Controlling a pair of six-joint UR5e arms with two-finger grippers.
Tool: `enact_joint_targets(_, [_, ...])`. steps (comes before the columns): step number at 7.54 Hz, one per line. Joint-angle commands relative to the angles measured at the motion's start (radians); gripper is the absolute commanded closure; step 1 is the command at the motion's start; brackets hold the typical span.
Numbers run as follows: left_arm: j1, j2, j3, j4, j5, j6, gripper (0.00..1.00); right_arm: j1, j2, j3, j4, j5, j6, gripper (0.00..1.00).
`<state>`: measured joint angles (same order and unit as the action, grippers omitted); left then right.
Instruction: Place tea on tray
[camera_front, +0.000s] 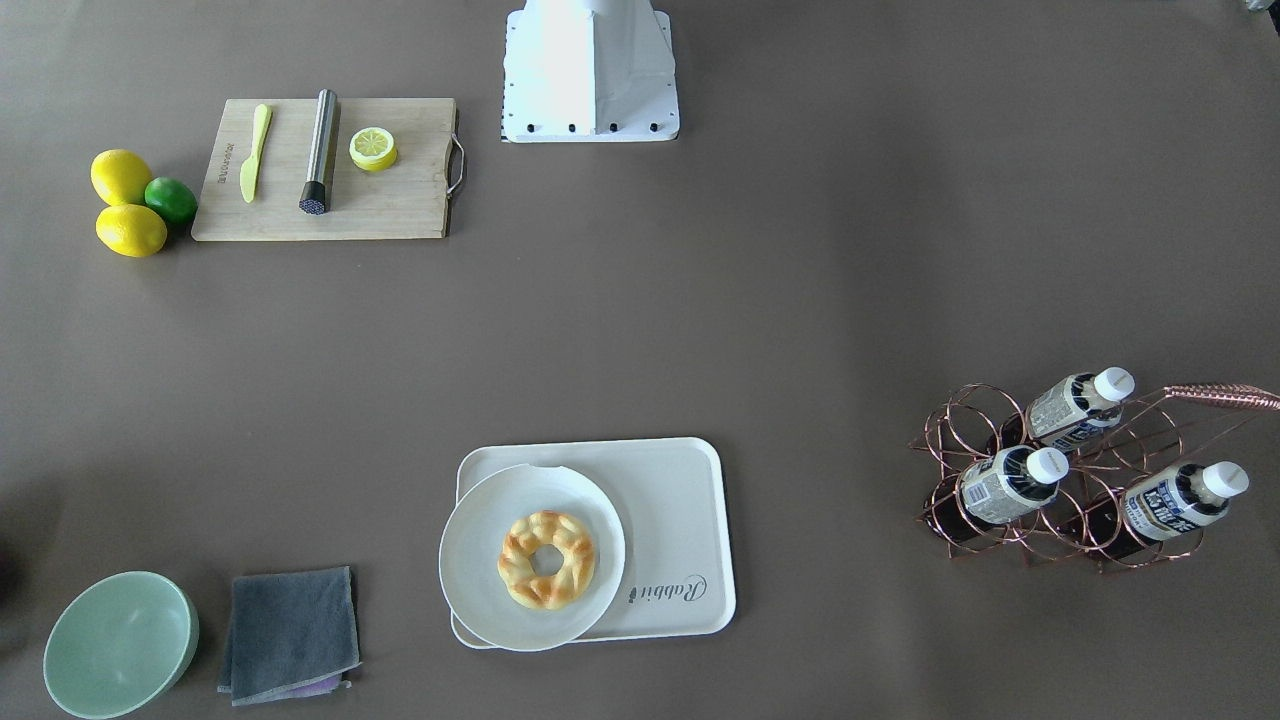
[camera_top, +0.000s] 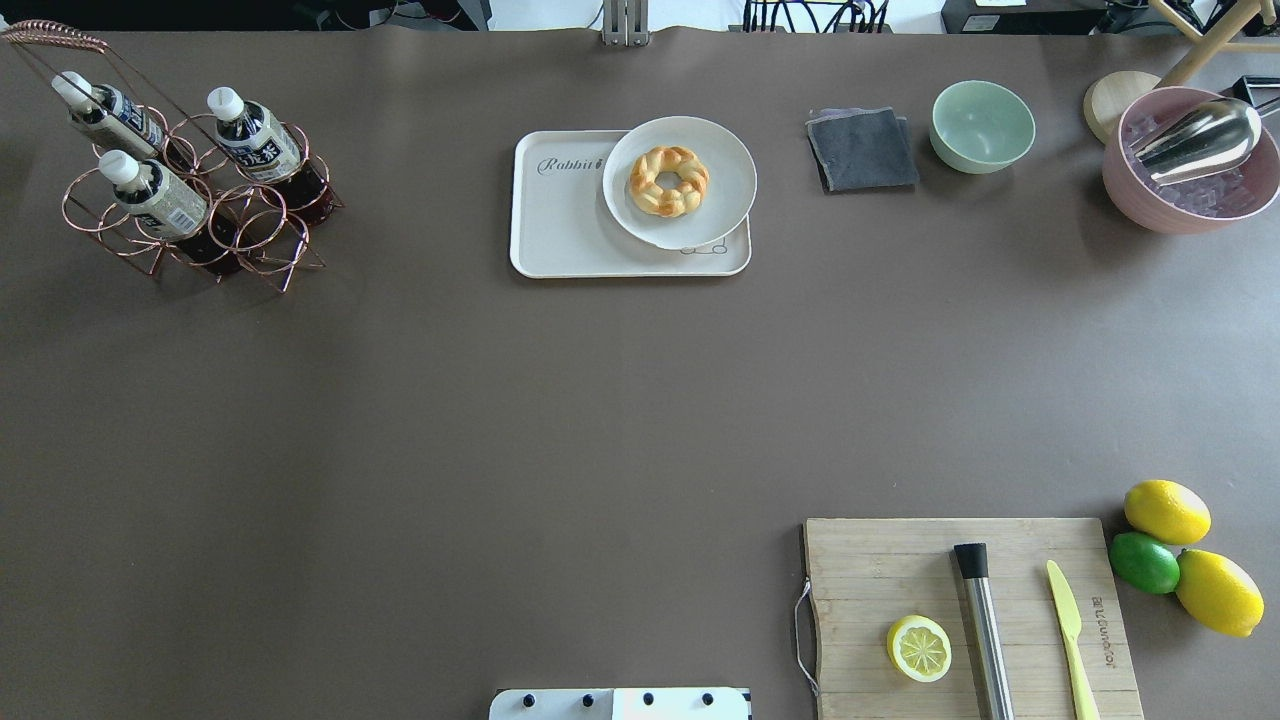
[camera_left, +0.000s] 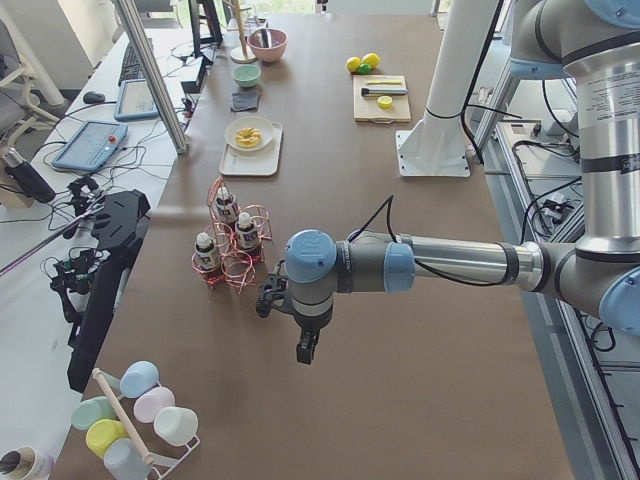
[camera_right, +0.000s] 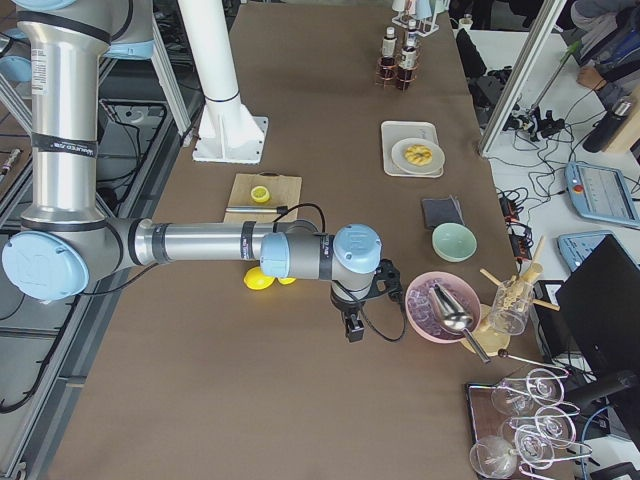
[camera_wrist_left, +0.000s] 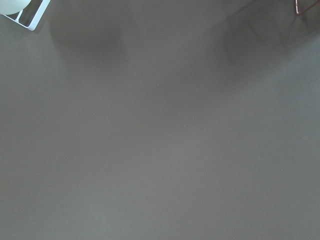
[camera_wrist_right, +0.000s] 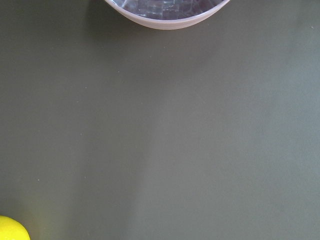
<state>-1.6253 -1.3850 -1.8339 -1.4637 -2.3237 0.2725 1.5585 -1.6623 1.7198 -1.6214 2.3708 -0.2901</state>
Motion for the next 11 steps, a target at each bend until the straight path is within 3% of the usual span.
enact_joint_targets(1, [-0.002,0.001,-0.013,-0.001,-0.002,-0.001,0.03,0.000,0.001,-0.002,0.000,-0.002,0.000,0.00])
enact_joint_targets(9, [-0.004,0.000,-0.040,-0.012,-0.005,-0.004,0.02,0.000,0.006,0.004,0.000,0.010,0.029,0.00])
enact_joint_targets(11, [0.033,-0.015,-0.121,-0.062,-0.066,-0.220,0.03,0.000,0.003,0.003,0.000,0.013,0.028,0.00])
